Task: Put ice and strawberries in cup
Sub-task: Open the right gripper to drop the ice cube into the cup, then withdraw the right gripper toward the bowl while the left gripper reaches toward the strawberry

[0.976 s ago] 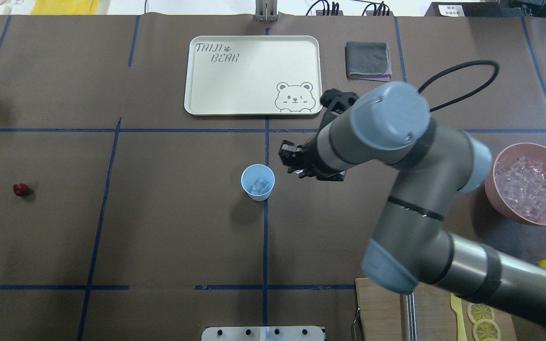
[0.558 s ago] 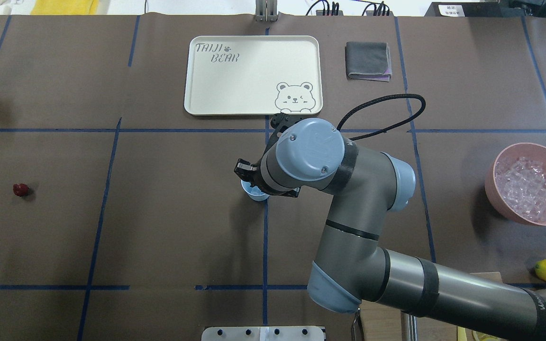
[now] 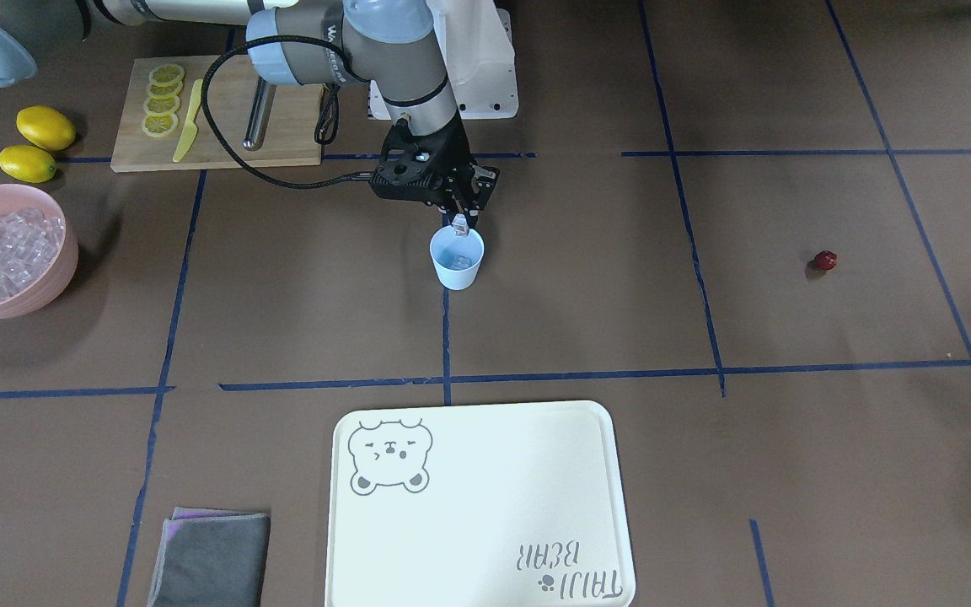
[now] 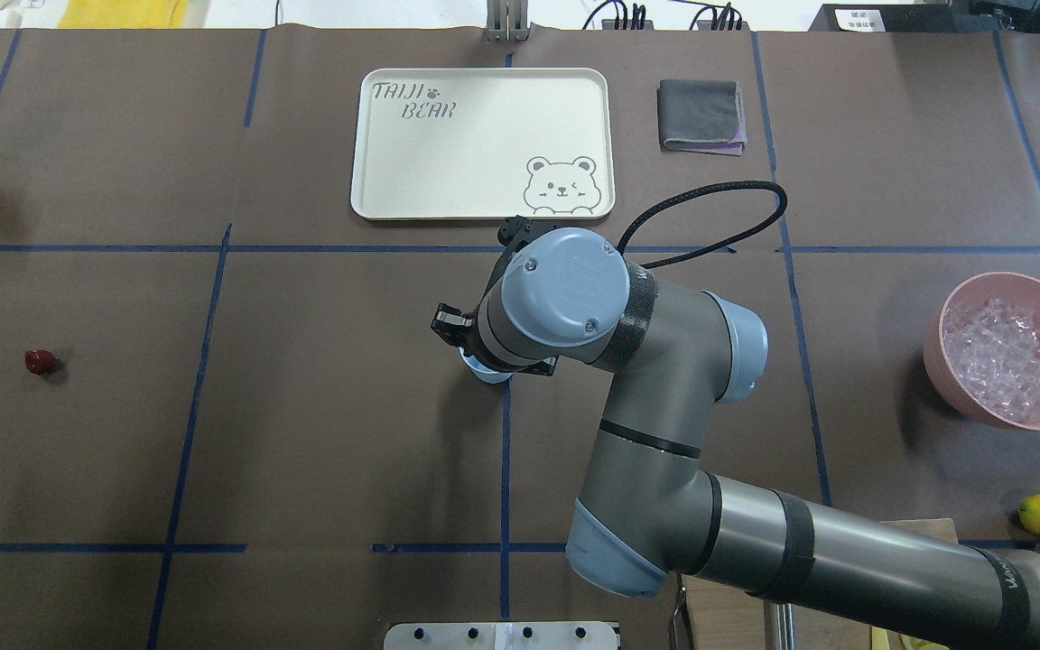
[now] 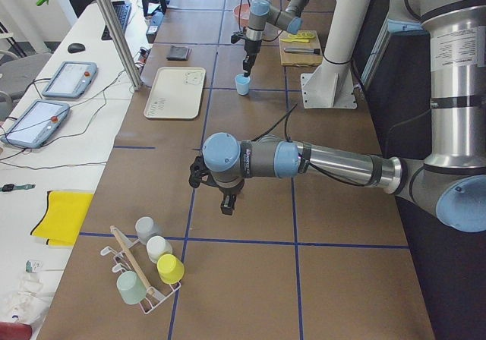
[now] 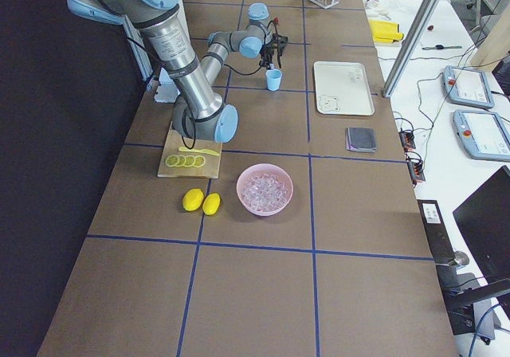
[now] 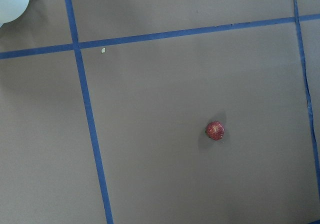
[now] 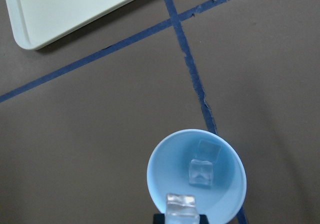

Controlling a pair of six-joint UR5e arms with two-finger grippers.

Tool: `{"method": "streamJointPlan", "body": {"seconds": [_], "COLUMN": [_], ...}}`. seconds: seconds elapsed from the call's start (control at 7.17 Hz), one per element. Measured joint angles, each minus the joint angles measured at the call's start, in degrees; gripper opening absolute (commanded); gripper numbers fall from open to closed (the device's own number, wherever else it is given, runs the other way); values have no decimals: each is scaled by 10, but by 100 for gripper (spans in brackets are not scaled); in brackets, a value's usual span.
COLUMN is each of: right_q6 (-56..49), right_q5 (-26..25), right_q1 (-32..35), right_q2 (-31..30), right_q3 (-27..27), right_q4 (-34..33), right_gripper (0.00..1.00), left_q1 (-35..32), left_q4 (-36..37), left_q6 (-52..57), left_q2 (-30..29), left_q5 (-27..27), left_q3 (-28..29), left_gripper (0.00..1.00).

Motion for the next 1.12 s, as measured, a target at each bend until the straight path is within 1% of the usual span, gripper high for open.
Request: {"method": "streamJointPlan", "body": {"seconds": [0.56, 0.7, 0.84, 0.98, 1.12], "right_q6": [-1, -2, -2, -2, -7], "right_q5": [-1, -1, 2, 6, 23], "right_q1": [0, 1, 7, 20, 43], "right_q2": [-2, -2, -5, -26, -70], "right_q3": [-1, 1, 9, 40, 96], "right_q4": [0, -1, -2, -4, -17], "right_gripper": [46, 49, 60, 72, 100], "left_q1": [0, 0, 1, 11, 31], "left_q4": [0, 0, 0, -8, -34], "left_q6": [0, 0, -6, -28, -76], "left_q2": [0, 0, 0, -1, -2], "left_q5": [0, 1, 2, 4, 5], "left_q3": [0, 0, 0, 0, 0], "left_gripper": [100, 100, 100, 100, 100]}}
